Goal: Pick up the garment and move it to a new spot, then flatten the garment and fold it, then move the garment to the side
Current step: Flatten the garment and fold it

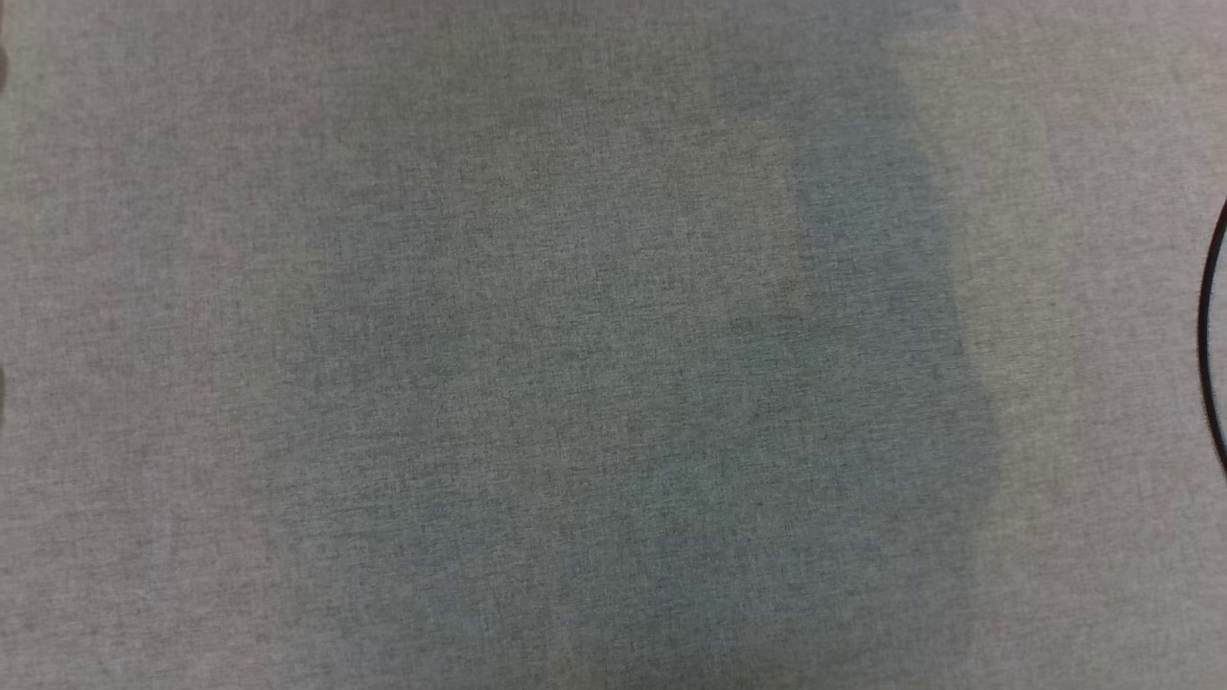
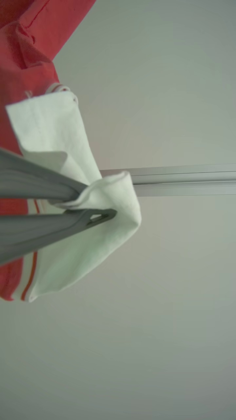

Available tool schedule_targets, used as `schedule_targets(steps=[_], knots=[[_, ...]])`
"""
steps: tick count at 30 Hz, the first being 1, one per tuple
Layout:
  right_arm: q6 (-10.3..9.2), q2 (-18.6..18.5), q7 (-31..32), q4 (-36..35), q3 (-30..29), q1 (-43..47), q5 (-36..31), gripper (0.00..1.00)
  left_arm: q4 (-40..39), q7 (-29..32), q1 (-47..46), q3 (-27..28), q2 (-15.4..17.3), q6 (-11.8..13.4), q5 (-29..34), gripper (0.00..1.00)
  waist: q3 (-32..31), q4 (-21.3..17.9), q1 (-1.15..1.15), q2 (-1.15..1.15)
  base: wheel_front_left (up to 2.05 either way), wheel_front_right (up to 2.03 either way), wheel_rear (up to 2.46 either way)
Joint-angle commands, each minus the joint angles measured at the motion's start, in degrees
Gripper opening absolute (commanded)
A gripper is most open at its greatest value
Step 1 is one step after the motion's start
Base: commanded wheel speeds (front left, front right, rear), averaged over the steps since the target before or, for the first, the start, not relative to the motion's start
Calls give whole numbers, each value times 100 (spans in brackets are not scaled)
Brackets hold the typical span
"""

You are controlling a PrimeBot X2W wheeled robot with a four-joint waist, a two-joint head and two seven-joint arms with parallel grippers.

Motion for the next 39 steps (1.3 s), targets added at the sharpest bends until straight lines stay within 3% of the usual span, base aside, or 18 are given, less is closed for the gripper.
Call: schedule_targets(steps=[1, 5, 12, 16, 23, 31, 39], knots=[[1, -73, -55, 125, -16, -322, -76, 0, 113, -79, -262, -44, -35, -5, -111, 0, 64, 24, -1, -2, 0, 0, 0], [1, 51, -107, 311, -15, -470, -33, 0, 304, -203, -390, -272, -136, -5, -319, 0, 161, 36, -1, -2, 0, 0, 0], [2, 273, -128, 59, 90, 291, 298, 0, 416, -346, 290, -565, -23, -5, -672, 0, 171, -26, -1, -2, 0, 0, 0], [1, 370, -126, -507, 183, 1327, 559, 0, 92, -374, 1089, -642, 162, -5, -751, 0, 79, -60, -1, -2, 0, 0, 0], [2, 443, -126, -1560, 240, 3514, 946, 0, -936, -377, 3224, -131, 280, -5, -585, 0, -460, -9, -1, -2, 0, 0, 0], [2, 365, -127, -2542, 262, 5794, 1212, 0, -1876, -377, 5603, 662, 10, -3, -148, 0, -1064, 114, -1, -2, 0, 0, 0], [2, 277, -127, -3291, 330, 7663, 1458, 0, -2519, -378, 7242, 1084, -296, -4, 184, 0, -1519, 234, -1, -2, 0, 0, 0]])
